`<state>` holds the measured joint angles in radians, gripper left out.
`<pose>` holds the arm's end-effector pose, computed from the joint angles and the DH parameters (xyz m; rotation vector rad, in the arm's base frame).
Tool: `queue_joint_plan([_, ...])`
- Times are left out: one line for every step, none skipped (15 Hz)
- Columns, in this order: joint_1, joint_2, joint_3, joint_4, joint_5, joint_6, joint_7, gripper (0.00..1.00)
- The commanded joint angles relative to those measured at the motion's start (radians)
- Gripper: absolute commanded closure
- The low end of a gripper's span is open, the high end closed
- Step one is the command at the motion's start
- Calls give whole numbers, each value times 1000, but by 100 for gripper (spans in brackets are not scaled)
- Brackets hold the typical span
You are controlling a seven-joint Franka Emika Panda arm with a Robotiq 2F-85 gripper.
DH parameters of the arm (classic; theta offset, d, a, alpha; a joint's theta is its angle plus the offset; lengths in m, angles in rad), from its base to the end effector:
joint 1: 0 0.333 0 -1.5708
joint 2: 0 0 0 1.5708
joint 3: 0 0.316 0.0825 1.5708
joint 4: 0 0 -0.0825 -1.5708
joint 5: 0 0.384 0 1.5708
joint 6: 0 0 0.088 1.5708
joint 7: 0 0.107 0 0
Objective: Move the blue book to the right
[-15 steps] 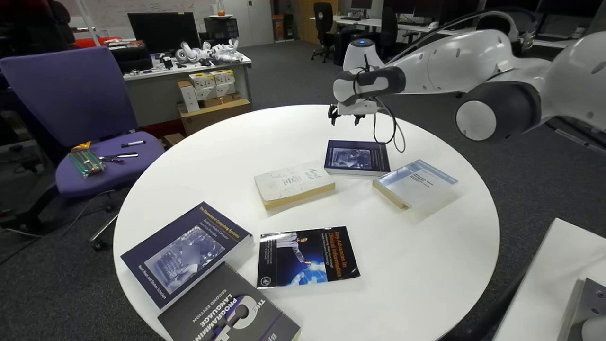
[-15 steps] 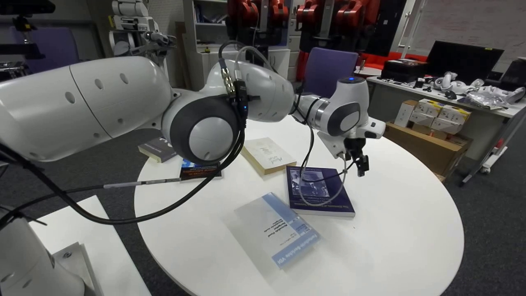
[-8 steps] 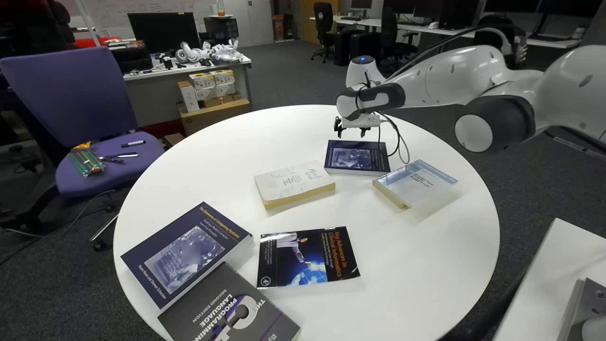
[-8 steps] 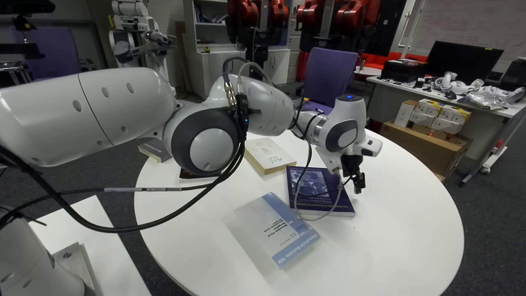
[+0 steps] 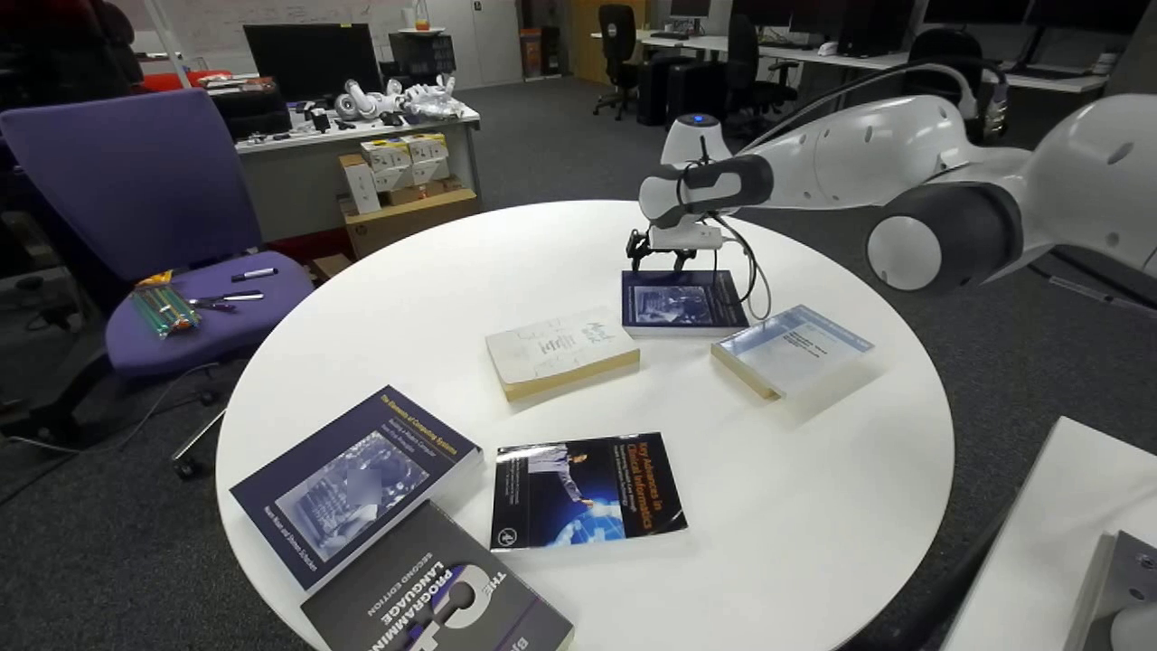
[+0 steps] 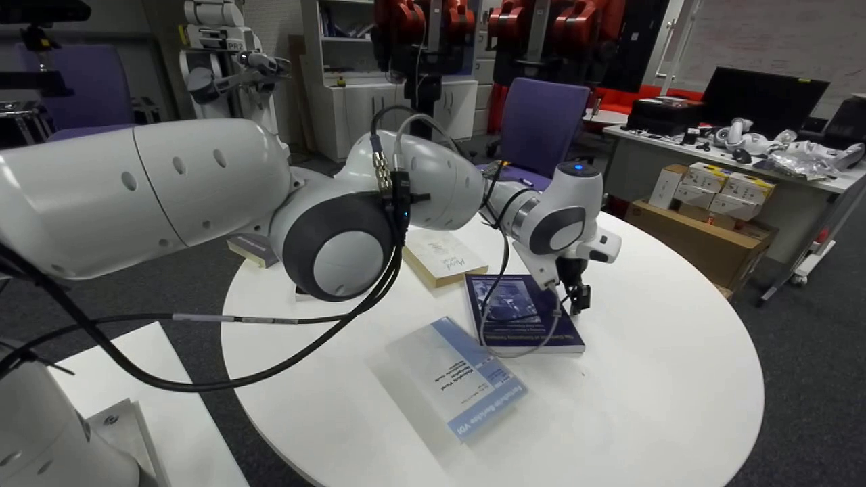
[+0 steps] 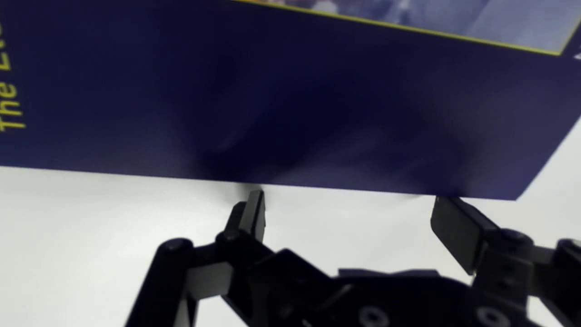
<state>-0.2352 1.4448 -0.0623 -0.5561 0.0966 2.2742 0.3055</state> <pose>0.7944 -0.2076 0.1270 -2.9493 0.9000 -0.4251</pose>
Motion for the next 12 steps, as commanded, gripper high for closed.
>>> queue_joint_plan([-32, -13, 125, 21, 72, -64, -171, 0])
queue_joint_plan([-36, -14, 153, 21, 84, -83, -212, 0])
queue_joint_plan([-41, -17, 178, 21, 94, -111, -252, 0])
queue_joint_plan([-44, -20, 197, 23, 100, -140, -280, 0])
queue_joint_plan([-48, -22, 209, 24, 104, -171, -298, 0])
queue_joint_plan([-51, -23, 219, 26, 104, -196, -314, 0])
queue_joint_plan([-52, -24, 222, 29, 101, -221, -323, 0])
queue_joint_plan([-55, -25, 228, 32, 99, -239, -338, 0])
queue_joint_plan([-57, -26, 227, 34, 93, -254, -344, 0])
queue_joint_plan([-59, -27, 226, 37, 89, -266, -352, 0])
queue_joint_plan([-61, -28, 225, 40, 88, -277, -358, 0])
queue_joint_plan([-66, -29, 227, 42, 90, -285, -367, 0])
